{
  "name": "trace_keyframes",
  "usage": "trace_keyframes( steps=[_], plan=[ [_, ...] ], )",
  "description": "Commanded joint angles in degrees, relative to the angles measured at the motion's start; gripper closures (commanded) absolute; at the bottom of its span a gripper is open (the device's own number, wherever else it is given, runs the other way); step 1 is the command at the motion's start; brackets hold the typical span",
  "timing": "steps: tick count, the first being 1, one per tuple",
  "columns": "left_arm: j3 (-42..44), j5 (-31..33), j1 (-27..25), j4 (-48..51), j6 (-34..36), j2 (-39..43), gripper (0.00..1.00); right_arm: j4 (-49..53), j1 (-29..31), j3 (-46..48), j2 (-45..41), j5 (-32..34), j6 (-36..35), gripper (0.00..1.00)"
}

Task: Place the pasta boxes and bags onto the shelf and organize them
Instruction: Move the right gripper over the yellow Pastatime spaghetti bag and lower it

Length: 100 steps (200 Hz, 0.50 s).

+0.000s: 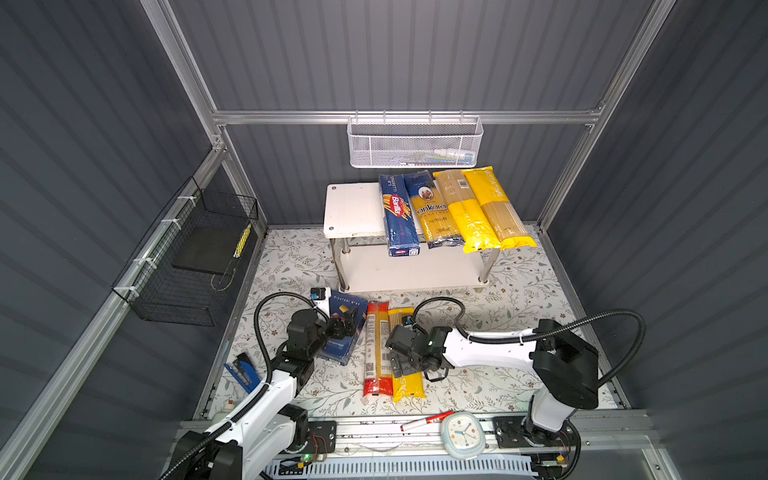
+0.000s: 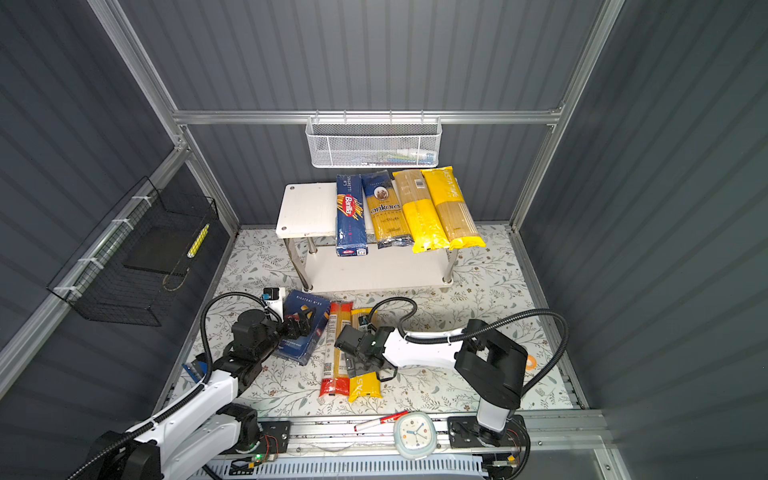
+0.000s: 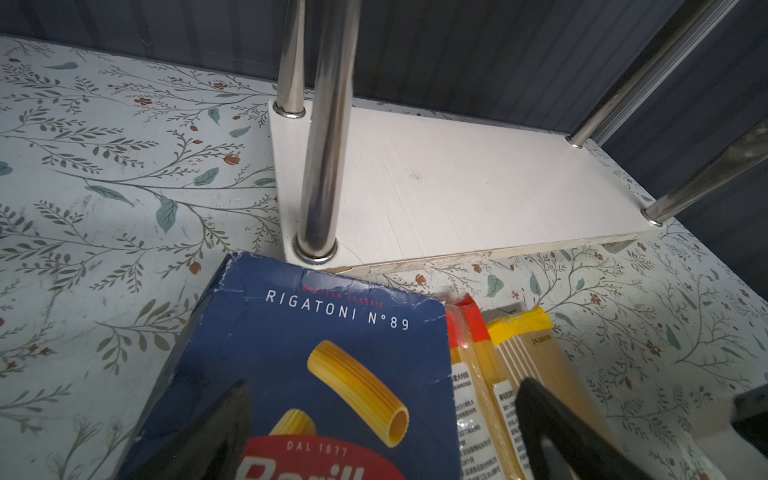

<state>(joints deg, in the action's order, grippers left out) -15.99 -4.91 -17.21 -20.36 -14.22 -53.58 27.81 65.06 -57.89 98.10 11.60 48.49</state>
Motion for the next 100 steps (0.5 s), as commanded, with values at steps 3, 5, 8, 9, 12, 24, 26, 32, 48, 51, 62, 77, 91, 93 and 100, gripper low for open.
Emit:
trace_keyframes(
  steps=[3, 5, 8, 9, 12, 24, 26, 32, 48, 51, 62, 77, 91, 93, 100],
  plan=[
    [-1.5, -0.7, -0.1, 0.4, -0.4, 0.1, 0.00, 1.4, -2.2, 4.7, -3.4, -0.8, 1.0, 0.01],
    [-1.5, -0.8, -0.1, 0.4, -0.4, 0.1, 0.01, 1.2, -2.4, 5.1, -3.8, -1.0, 1.1, 0.01],
    [-1.6, -1.1, -0.1, 0.5, -0.5, 0.0, 0.00, 1.0, -2.5, 5.6, -4.5, -1.1, 1.0, 0.01],
    [-1.7, -1.1, -0.1, 0.5, -0.5, 0.0, 0.00, 0.9, -2.6, 5.8, -4.8, -1.1, 0.9, 0.01],
    [-1.8, -1.3, -0.1, 0.6, -0.4, 0.0, 0.00, 0.9, -2.7, 6.3, -5.5, -1.1, 0.9, 0.01],
    [-1.9, -1.7, -0.1, 0.8, -0.5, -0.1, 0.00, 0.5, -3.2, 8.2, -8.8, -1.6, 0.4, 0.01],
    [-2.0, -1.7, -0.1, 0.8, -0.4, -0.1, 0.00, 0.5, -3.2, 8.5, -9.5, -1.7, 0.4, 0.01],
    [-1.9, -1.7, -0.1, 0.8, -0.5, -0.2, 0.00, 0.3, -3.4, 9.2, -11.4, -2.1, 0.1, 0.01],
    [-2.2, -1.8, -0.1, 1.1, -0.5, -0.4, 0.01, -3.1, -3.9, 12.5, -18.1, -4.2, -0.3, 0.01],
    [-2.3, -1.9, -0.1, 1.2, -0.5, -0.4, 0.00, -4.1, -4.0, 13.4, -19.5, -4.6, -0.2, 0.01],
    [-2.4, -1.9, -0.1, 1.2, -0.5, -0.5, 0.00, -9.3, -4.6, 16.8, -24.7, -6.2, 0.3, 0.01],
    [-2.3, -1.8, -0.1, 1.2, -0.5, -0.5, 0.00, -15.7, -5.7, 21.6, -31.4, -8.3, 1.7, 0.01],
    [-2.2, -1.8, -0.1, 1.1, -0.5, -0.4, 0.00, -20.4, -7.0, 25.6, -37.3, -9.8, 2.8, 0.01],
    [-2.3, -1.8, -0.1, 1.1, -0.5, -0.4, 0.00, -21.0, -7.1, 26.1, -38.0, -10.0, 2.9, 0.01],
    [-2.1, -1.7, -0.1, 1.1, -0.5, -0.4, 0.00, -22.2, -7.6, 27.4, -39.9, -10.2, 3.5, 0.01]
  ],
)
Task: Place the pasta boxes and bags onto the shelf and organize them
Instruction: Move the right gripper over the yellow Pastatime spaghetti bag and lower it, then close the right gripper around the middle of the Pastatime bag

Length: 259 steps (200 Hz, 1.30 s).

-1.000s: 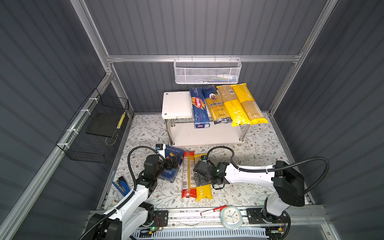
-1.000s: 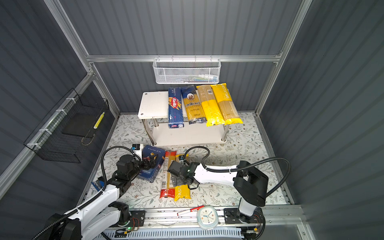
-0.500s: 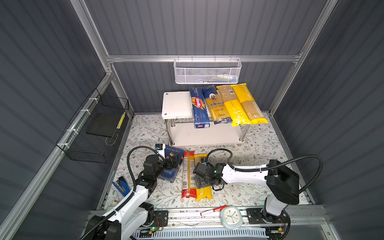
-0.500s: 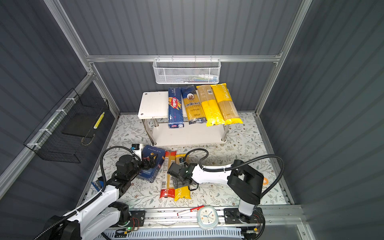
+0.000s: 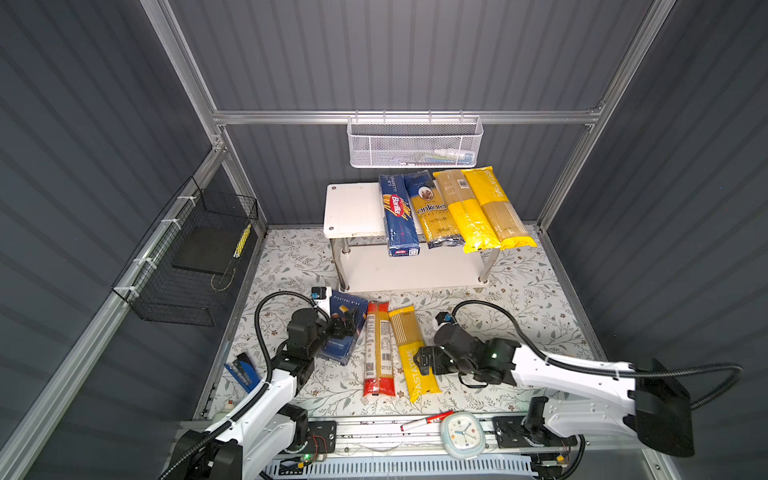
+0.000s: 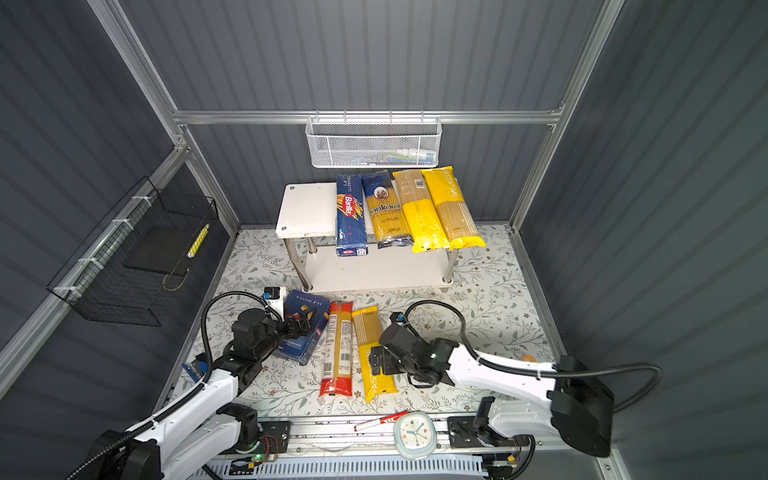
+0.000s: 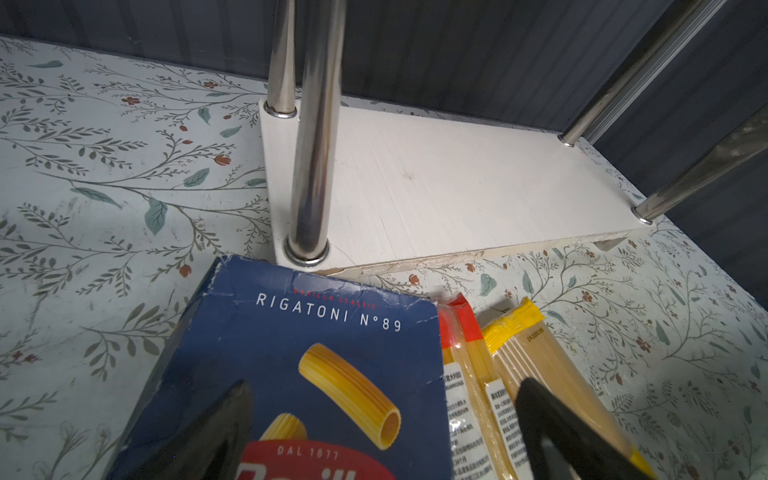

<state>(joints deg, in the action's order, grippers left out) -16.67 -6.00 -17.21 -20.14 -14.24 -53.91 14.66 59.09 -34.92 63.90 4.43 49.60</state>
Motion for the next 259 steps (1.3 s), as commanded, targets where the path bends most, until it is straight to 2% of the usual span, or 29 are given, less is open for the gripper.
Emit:
trace_keyframes(
  steps=[1, 24, 51, 79, 94, 127, 154, 200, 259],
  plan=[
    [-1.4, -0.7, -0.1, 0.8, -0.4, -0.1, 0.00, -9.1, -1.7, 4.7, -6.0, -3.0, 2.4, 0.01],
    [-1.5, -0.8, -0.1, 0.7, -0.6, -0.4, 0.00, -7.9, -2.7, 5.2, -8.5, -2.7, 2.5, 0.01],
    [-1.6, -0.9, -0.1, 0.4, -0.6, -1.2, 0.00, -4.9, -2.7, 3.5, -6.2, -1.8, 2.1, 0.01],
    [-1.7, -1.0, -0.1, 0.5, -0.5, -1.2, 0.01, 2.7, -2.1, -2.1, 3.3, 0.1, 1.2, 0.01],
    [-1.6, -0.1, -0.1, 0.6, -0.3, -1.2, 0.00, 6.9, -0.4, -6.0, 8.6, 3.2, 0.1, 0.01],
    [-2.1, 1.2, -0.1, 1.6, -0.1, -2.0, 0.00, 15.3, 1.6, -14.7, 18.4, 5.1, -6.0, 0.01],
    [-1.9, 0.9, -0.1, 1.2, 0.1, -2.0, 0.00, 12.4, 1.9, -15.4, 21.2, 2.8, -6.5, 0.01],
    [-1.8, 1.3, -0.1, 1.1, 0.4, -1.8, 0.00, 14.8, 3.3, -20.0, 28.2, 4.3, -7.2, 0.01],
    [-2.0, 0.6, -0.1, 1.0, 0.2, -1.9, 0.00, 11.8, 3.7, -19.0, 30.4, 3.3, -6.2, 0.01]
  ],
)
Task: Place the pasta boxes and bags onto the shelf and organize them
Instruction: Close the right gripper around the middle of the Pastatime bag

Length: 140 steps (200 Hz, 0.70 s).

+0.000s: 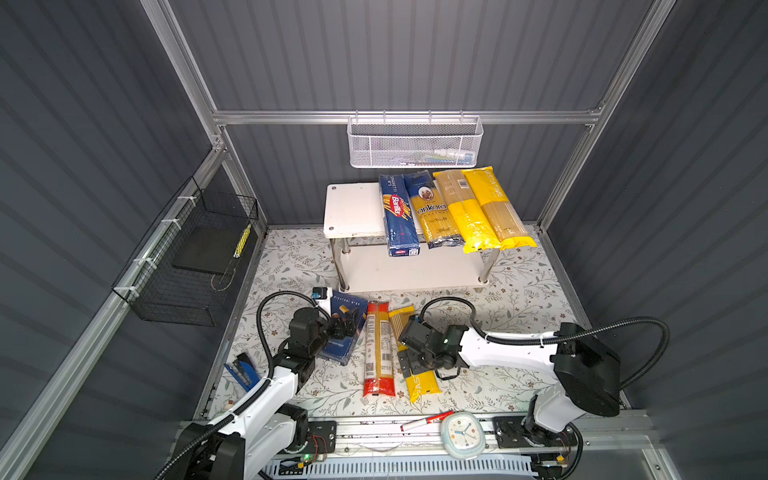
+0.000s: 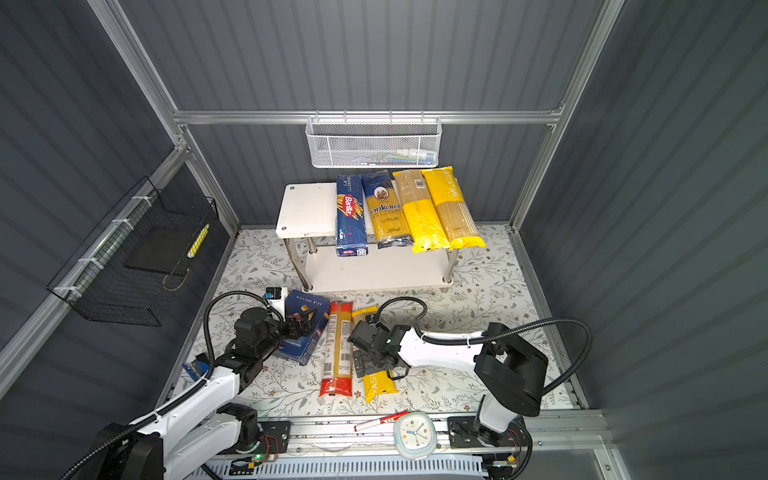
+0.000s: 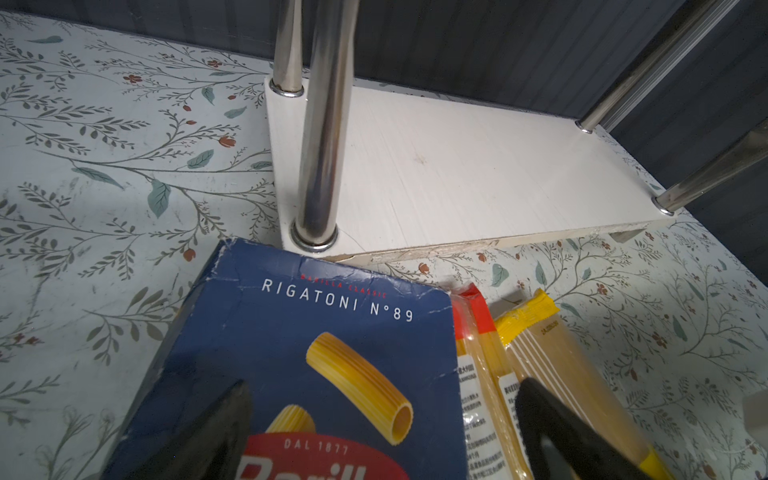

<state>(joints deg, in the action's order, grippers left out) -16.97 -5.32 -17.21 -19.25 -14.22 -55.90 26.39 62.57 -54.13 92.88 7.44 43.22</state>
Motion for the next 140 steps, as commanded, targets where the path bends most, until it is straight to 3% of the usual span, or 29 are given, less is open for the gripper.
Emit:
trace_keyframes(
  steps=[1, 140],
  plan=[
    [-1.7, 0.0, -0.1, 0.1, 0.2, 0.1, 0.00, 0.0, 0.2, 0.2, 1.4, 0.2, 0.2, 0.01],
    [-1.7, 0.9, -0.1, 1.4, 0.7, 1.4, 0.00, -2.1, 0.5, 0.0, 6.3, -0.5, 2.1, 0.01]
  ],
)
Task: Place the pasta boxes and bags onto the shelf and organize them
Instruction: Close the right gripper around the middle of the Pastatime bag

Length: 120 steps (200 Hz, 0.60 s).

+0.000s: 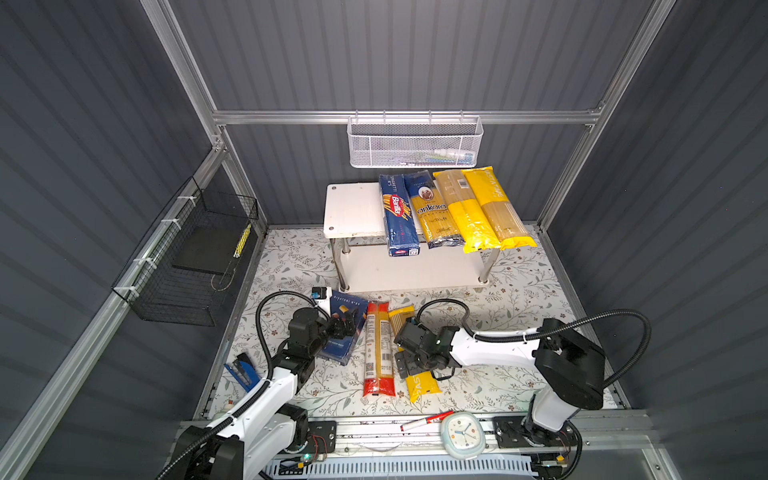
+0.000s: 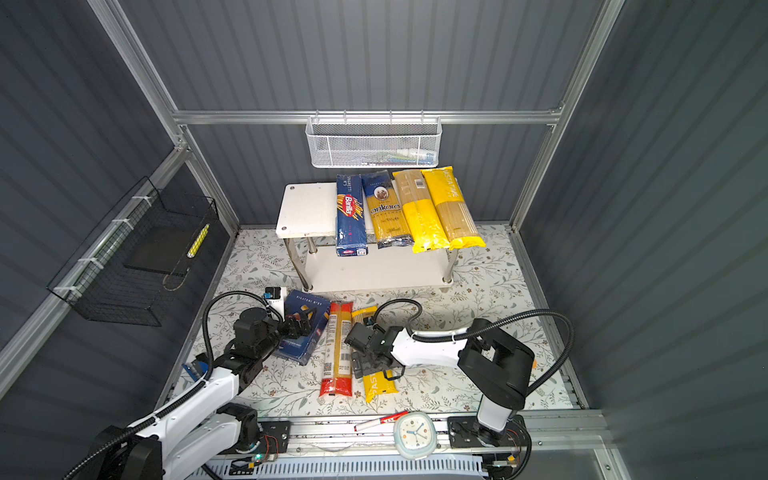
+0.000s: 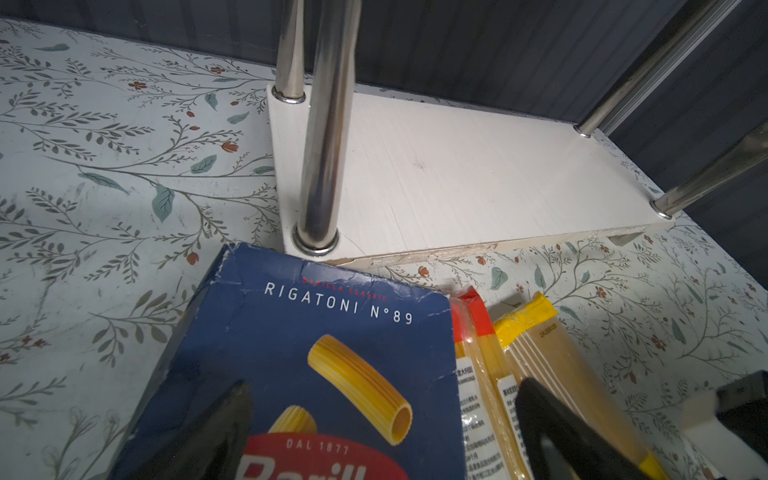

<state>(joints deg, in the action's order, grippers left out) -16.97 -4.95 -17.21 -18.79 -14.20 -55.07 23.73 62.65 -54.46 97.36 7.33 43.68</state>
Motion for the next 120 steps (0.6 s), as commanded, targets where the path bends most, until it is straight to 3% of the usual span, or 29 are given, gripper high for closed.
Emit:
trace_keyframes(
  steps=[1, 48, 120],
  plan=[
    [-1.7, 0.6, -0.1, 0.9, 0.6, 0.6, 0.00, 0.5, 0.4, 0.4, 1.8, -0.4, 1.7, 0.01],
    [-1.8, 0.7, -0.1, 0.9, 0.3, 0.0, 0.01, -1.1, 0.5, 1.5, 2.2, -1.1, 2.0, 0.05],
    [-1.7, 1.1, -0.1, 1.0, 0.2, 0.4, 0.00, 1.5, 0.7, 0.9, 2.1, 1.7, 3.5, 0.23]
  ],
)
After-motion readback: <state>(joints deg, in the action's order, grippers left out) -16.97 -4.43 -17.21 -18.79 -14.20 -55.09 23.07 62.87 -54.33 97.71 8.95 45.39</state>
